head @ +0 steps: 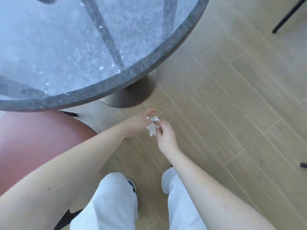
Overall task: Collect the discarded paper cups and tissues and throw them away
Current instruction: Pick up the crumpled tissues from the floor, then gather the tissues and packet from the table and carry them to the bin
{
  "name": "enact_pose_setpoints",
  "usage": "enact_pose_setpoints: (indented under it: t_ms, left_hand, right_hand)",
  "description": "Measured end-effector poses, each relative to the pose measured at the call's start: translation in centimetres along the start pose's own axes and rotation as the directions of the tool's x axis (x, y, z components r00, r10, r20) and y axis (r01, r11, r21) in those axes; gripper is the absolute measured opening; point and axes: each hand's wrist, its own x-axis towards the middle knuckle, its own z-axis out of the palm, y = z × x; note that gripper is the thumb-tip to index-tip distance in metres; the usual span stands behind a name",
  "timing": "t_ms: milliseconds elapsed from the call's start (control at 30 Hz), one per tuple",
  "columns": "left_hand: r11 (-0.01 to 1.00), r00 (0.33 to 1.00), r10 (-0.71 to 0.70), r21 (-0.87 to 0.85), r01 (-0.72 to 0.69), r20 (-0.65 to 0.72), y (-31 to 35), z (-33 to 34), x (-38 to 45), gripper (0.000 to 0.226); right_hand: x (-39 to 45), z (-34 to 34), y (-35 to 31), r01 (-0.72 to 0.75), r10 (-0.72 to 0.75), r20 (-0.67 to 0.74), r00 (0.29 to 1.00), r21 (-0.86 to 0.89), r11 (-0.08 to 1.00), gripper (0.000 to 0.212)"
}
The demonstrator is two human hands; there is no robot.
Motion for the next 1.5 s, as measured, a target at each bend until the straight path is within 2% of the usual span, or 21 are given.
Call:
enact_pose_setpoints:
  t_ms: [267, 367, 433, 567, 667, 833, 967, 1100, 1267, 1400, 1500]
  left_hand:
    - [0.996, 1.000, -0.006, -0.088, 0.006, -0.007, 10.6, 1.5, -10.6, 0.045]
    - [0.976, 0.999, -0.011, -0.216, 0.002, -0.038, 14.2, 2.0, -14.0, 0.032]
    - [0.964, 0.998, -0.014, -0.264, -0.004, -0.066, 16.4, 2.5, -16.1, 0.022]
    - [0.975, 0.991, 0.067, -0.204, -0.089, -0.114, 20.3, 3.3, -19.1, 0.023]
    - [0.976, 0.982, 0.117, -0.165, -0.141, -0.150, 22.4, 2.5, -20.9, 0.026]
    - [0.949, 0.956, 0.147, -0.237, -0.208, -0.254, 24.7, 0.4, -22.2, 0.032]
    - [0.925, 0.908, 0.135, -0.278, -0.259, -0.396, 26.1, -1.3, -22.7, 0.033]
    - [0.956, 0.839, 0.166, -0.126, -0.266, -0.517, 26.0, -3.3, -22.9, 0.036]
    - [0.950, 0.791, 0.147, -0.137, -0.280, -0.594, 25.4, -6.5, -23.2, 0.043]
    - [0.833, 0.839, 0.103, -0.414, -0.366, -0.534, 25.5, -9.6, -23.3, 0.044]
    - [0.775, 0.831, 0.102, -0.480, -0.411, -0.547, 25.7, -12.5, -22.9, 0.045]
  right_hand:
    - [-7.6, -7.0, -9.9, -0.049, 0.058, -0.059, 0.997, 0.144, 0.988, 0.030]
    - [-10.3, -9.9, -13.1, -0.038, 0.056, -0.068, 0.996, 0.240, 0.970, 0.024]
    - [-12.0, -11.6, -14.8, -0.005, 0.022, -0.076, 0.997, 0.226, 0.974, 0.026]
    - [-14.0, -13.9, -17.9, 0.044, -0.010, -0.116, 0.993, 0.296, 0.954, 0.034]
    - [-14.5, -15.4, -19.7, 0.057, -0.027, -0.102, 0.994, 0.313, 0.948, 0.025]
    - [-13.9, -18.0, -22.3, 0.107, -0.103, -0.032, 0.994, 0.311, 0.944, 0.024]
    - [-12.9, -19.7, -24.5, 0.181, -0.169, -0.066, 0.983, 0.333, 0.925, 0.024]
    - [-11.7, -20.3, -26.6, 0.219, -0.211, -0.062, 0.976, 0.349, 0.911, 0.024]
    - [-9.5, -19.3, -29.3, 0.251, -0.254, -0.039, 0.966, 0.365, 0.897, 0.022]
    - [-7.3, -17.7, -31.5, 0.247, -0.263, -0.012, 0.965, 0.388, 0.888, 0.021]
    - [-5.2, -16.6, -33.1, 0.241, -0.265, 0.014, 0.964, 0.374, 0.896, 0.020]
